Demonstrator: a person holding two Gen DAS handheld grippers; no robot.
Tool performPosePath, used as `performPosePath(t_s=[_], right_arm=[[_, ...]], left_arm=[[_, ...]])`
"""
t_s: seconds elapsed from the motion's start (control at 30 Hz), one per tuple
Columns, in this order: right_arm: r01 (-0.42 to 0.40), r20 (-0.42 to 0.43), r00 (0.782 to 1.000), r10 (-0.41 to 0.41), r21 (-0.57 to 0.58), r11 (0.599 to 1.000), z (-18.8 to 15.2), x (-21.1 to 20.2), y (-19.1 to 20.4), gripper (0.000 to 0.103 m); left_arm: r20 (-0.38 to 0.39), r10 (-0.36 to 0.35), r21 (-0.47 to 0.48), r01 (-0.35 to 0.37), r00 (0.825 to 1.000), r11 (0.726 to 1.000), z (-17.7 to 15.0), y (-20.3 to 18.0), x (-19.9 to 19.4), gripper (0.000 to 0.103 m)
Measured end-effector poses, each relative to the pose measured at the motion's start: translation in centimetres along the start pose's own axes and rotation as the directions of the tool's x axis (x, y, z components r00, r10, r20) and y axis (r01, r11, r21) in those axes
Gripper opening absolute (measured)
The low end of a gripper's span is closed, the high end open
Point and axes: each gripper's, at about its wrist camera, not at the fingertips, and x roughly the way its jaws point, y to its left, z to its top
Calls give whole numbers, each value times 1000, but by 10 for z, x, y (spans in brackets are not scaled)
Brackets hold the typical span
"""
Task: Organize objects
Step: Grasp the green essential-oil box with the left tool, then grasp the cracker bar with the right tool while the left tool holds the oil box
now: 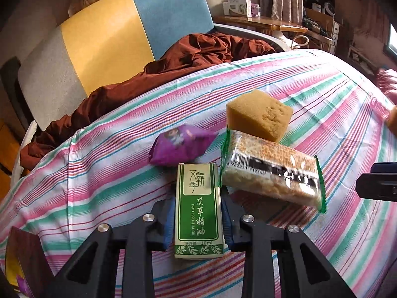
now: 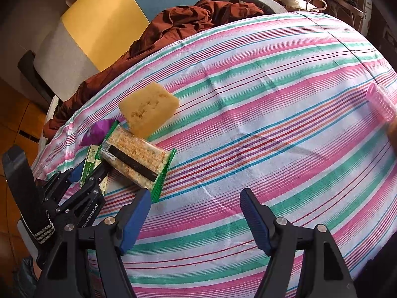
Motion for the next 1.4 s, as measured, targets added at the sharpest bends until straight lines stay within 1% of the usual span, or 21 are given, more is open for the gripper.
performPosePath(t_s=[0.07,0.2,0.37,0.47,0.63,0.87,0.97,1.1,1.17,1.2,1.3,1.4], right_arm=[[5,-3,1000,-5,-3,1000,0,1,0,75],[14,-7,1000,-14,-4,1000,-1,2,-1,75],[28,-6,1000,-28,-9,1000,-1,2,0,75],[45,-10,999,-45,-13,999,-2,4,1,75],[77,-30,997,-77,-17,997,-2,10,-1,75],[109,-31,993,-111,-47,993,-4,12,4,75],[111,-27,993,-113,-52,992,-4,12,4,75],[89,-9,996,-89,-76,993,-3,10,10,75],[73,11,997,-72,-114,991,-5,7,19,76],[78,22,997,-76,-142,987,-6,7,24,78],[140,64,990,-128,-245,959,-11,7,43,79],[163,76,986,-146,-317,934,-14,14,56,79]], left_arm=[[13,-27,-55,28,1000,998,-12,0,-8,30],[42,-40,-162,47,998,986,-48,-1,-30,31],[69,-26,-190,38,997,981,-95,-11,-65,31],[79,-10,-183,24,997,983,-110,-17,-75,31],[91,2,-177,14,996,984,-113,-20,-73,31],[102,12,-170,6,995,985,-114,-20,-72,31],[105,15,-168,3,994,986,-114,-20,-73,31],[108,28,-159,-10,994,987,-115,-23,-73,31],[109,23,-163,-5,994,987,-115,-23,-73,31],[109,20,-165,-2,994,986,-115,-23,-73,31],[112,15,-169,4,994,986,-115,-22,-73,31],[115,10,-174,10,993,985,-116,-21,-74,31]])
